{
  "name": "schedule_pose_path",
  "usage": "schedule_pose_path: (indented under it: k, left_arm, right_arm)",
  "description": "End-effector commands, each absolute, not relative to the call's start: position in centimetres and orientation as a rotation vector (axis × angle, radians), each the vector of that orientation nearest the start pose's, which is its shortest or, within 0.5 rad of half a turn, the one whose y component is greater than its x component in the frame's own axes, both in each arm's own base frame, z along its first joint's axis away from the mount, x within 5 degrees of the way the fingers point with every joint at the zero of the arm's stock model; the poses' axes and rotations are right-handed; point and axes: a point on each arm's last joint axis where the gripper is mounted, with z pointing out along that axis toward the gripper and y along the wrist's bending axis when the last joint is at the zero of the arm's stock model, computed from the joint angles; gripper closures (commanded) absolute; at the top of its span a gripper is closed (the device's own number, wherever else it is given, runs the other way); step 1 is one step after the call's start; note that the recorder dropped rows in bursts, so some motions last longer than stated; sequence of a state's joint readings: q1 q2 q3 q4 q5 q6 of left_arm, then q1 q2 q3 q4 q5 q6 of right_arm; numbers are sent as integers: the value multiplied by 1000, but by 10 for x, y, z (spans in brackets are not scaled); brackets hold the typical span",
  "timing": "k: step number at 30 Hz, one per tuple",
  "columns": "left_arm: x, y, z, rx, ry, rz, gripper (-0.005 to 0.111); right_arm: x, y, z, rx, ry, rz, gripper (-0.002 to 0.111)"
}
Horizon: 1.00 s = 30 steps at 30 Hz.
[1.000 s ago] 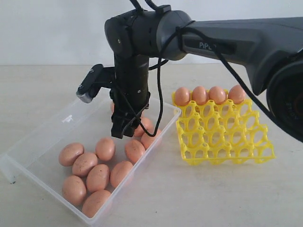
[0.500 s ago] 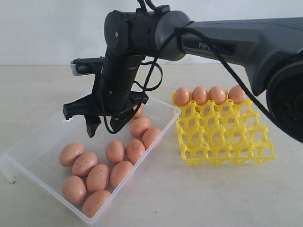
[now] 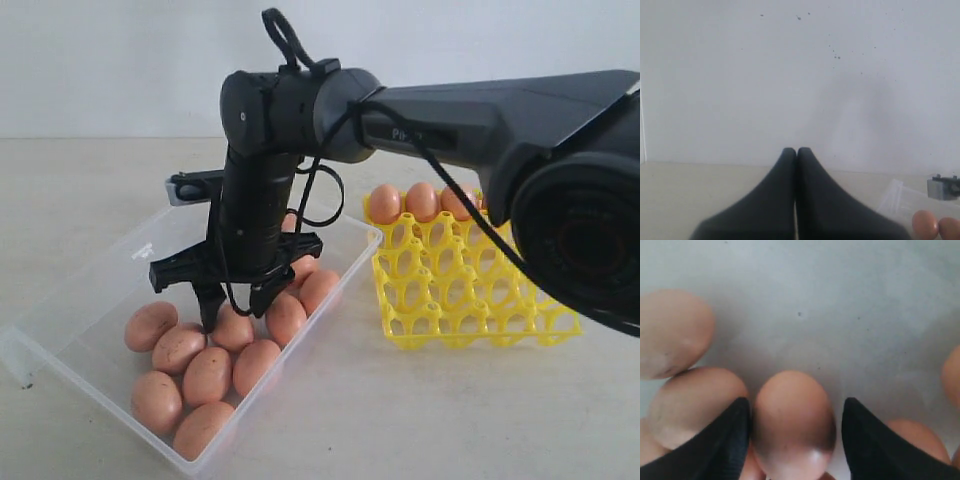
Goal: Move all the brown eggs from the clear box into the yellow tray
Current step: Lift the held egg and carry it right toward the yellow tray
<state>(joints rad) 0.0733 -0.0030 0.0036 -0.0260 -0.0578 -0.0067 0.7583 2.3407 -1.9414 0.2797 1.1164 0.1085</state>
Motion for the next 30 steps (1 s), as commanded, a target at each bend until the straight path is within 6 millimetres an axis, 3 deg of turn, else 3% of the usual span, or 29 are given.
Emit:
schedule_pose_path:
  k: [1,4,6,8,12,15,19,23,26,30]
  left_arm:
    - [55,4,218,-70,1428,34,111]
    - [56,4,215,-71,1458,33,111]
    - [56,4,214,-71,1476,33,111]
    - [56,4,211,-72,1508,32,111]
    - [56,4,205,-74,1569,30,111]
    - [56,4,201,-75,1616,28,111]
    - [56,3,195,-76,1677,26,111]
    - [55,3,190,-78,1738,24,111]
    - [55,3,187,-79,1768,23,111]
    - [54,3,186,-79,1782,22,111]
  right_arm:
    - [337,350,137,-845,3001,437,54]
    - [336,350,129,-848,3023,427,62]
    - [336,350,129,-848,3025,427,79]
    - [336,349,129,-875,3014,425,105]
    - [338,351,145,-1012,2955,435,109]
    - [343,355,188,-1075,2821,468,109]
    - [348,353,289,-1054,2470,502,109]
    - [334,337,389,-958,2088,539,109]
    - [314,334,415,-949,1950,499,109]
    - [284,348,397,-1010,1830,432,109]
